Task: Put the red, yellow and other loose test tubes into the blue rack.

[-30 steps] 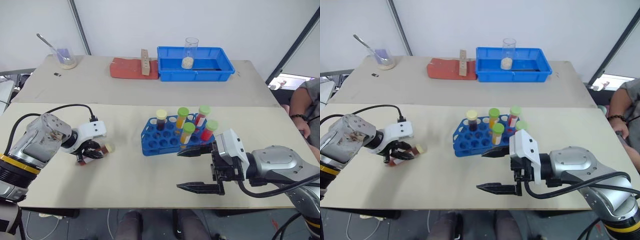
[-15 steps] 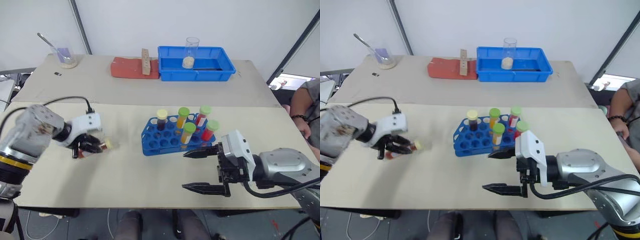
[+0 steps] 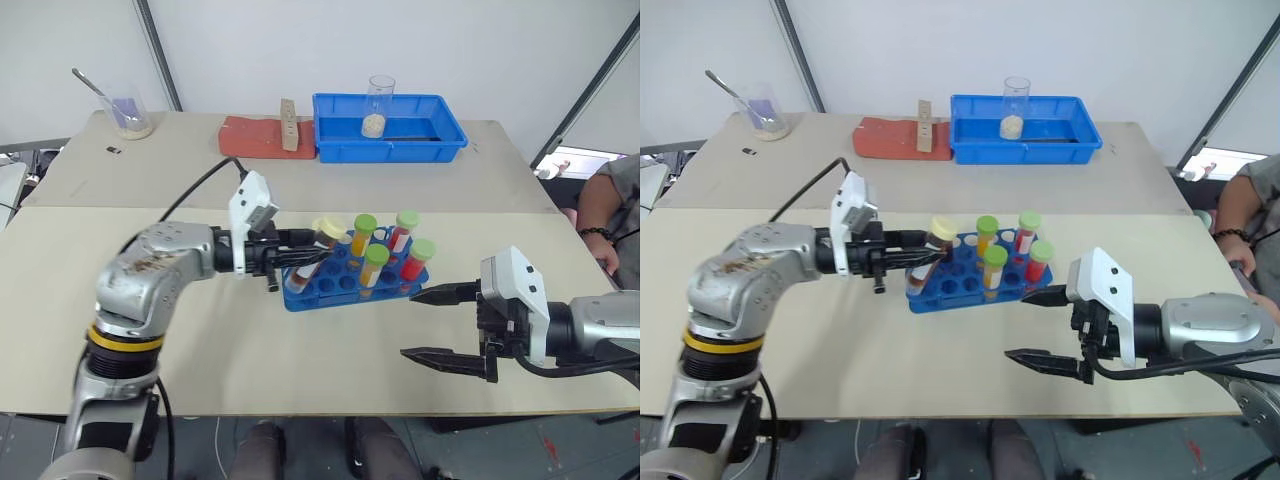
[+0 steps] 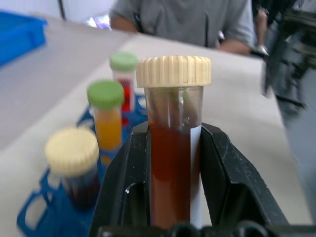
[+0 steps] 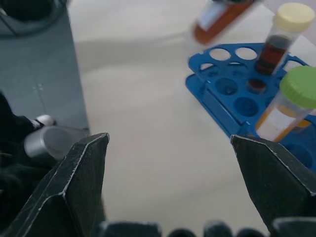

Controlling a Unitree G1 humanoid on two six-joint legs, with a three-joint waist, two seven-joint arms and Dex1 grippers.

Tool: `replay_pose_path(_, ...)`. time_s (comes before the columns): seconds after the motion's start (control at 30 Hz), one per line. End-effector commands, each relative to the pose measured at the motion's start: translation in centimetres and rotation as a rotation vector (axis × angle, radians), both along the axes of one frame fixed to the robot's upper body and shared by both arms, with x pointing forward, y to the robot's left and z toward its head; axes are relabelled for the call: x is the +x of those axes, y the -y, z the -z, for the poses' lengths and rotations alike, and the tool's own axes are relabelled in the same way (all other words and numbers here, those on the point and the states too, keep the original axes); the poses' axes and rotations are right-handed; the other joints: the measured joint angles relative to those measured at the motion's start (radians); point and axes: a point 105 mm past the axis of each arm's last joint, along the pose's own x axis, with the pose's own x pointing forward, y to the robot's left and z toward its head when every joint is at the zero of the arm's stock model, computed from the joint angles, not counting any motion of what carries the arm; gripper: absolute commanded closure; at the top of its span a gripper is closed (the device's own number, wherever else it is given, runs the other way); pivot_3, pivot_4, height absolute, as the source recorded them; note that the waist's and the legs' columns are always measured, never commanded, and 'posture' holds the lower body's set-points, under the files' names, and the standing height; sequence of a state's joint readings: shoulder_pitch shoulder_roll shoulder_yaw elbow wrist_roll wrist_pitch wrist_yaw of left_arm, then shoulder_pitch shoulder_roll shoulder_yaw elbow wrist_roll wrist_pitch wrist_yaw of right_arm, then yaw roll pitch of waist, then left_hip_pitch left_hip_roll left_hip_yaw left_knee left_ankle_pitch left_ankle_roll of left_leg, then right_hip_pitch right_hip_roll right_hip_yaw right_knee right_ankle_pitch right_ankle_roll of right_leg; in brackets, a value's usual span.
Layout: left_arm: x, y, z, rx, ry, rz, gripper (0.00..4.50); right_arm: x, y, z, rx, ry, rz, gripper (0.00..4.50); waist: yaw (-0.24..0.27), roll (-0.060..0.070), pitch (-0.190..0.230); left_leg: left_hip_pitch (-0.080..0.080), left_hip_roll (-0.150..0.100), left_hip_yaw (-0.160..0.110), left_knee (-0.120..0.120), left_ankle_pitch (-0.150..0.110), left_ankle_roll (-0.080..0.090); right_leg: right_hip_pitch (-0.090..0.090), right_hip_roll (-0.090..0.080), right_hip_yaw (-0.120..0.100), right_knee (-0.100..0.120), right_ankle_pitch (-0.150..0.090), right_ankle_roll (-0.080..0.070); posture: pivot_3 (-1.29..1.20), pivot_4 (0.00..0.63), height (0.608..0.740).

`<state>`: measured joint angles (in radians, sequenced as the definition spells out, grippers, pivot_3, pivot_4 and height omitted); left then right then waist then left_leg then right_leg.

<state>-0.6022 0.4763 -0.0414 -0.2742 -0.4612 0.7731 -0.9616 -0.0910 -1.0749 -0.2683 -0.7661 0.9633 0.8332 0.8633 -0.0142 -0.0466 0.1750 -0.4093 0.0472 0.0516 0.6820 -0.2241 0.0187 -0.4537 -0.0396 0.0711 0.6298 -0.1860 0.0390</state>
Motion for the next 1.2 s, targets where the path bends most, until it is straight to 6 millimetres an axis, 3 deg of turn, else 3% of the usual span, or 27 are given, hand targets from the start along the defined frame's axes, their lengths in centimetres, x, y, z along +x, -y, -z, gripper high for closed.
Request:
replay_pose_path(0.03, 0.4, 1.1, 0.3, -0.026, 0.089, -0.028, 3.6, -0.2, 0.1, -0.9, -0.012, 0.038, 0.021, 0.11, 0.001, 0.0, 0.0, 0.0, 0.0, 0.0, 0.0, 0.0, 0.0, 0.0, 0.0, 0.0, 0.0, 0.0, 0.0, 0.0, 0.15, 0.74)
replay_pose_path(0.27, 1.3, 3.0, 1.5, -0.094, 0.123, -0.07, 3.6, -0.3, 0.4, -0.8, -0.025, 0.034, 0.065, 0.11, 0.004, 0.0, 0.0, -0.001, -0.001, 0.0, 0.0, 0.0, 0.0, 0.001, -0.001, 0.0, -0.001, 0.001, 0.001, 0.0, 0.15, 0.74)
replay_pose_path(0.73, 1.6, 2.9, 3.4, -0.096, 0.084, -0.105, 3.6, -0.5, 1.2, -0.5, -0.039, 0.033, 0.099, 0.11, 0.002, 0.0, 0.0, 0.001, -0.001, 0.0, 0.0, 0.0, 0.0, 0.003, -0.001, 0.0, -0.002, 0.0, 0.001, 0.0, 0.15, 0.74)
replay_pose_path(1.2, 1.7, 2.0, 5.3, -0.125, 0.101, -0.194, 3.6, 0.6, 1.6, -0.4, -0.048, 0.1, 0.159, 0.11, 0.001, 0.0, 0.0, 0.008, -0.001, -0.001, 0.0, 0.0, 0.0, 0.013, -0.001, -0.001, -0.005, -0.003, -0.003, 0.0, 0.15, 0.74)
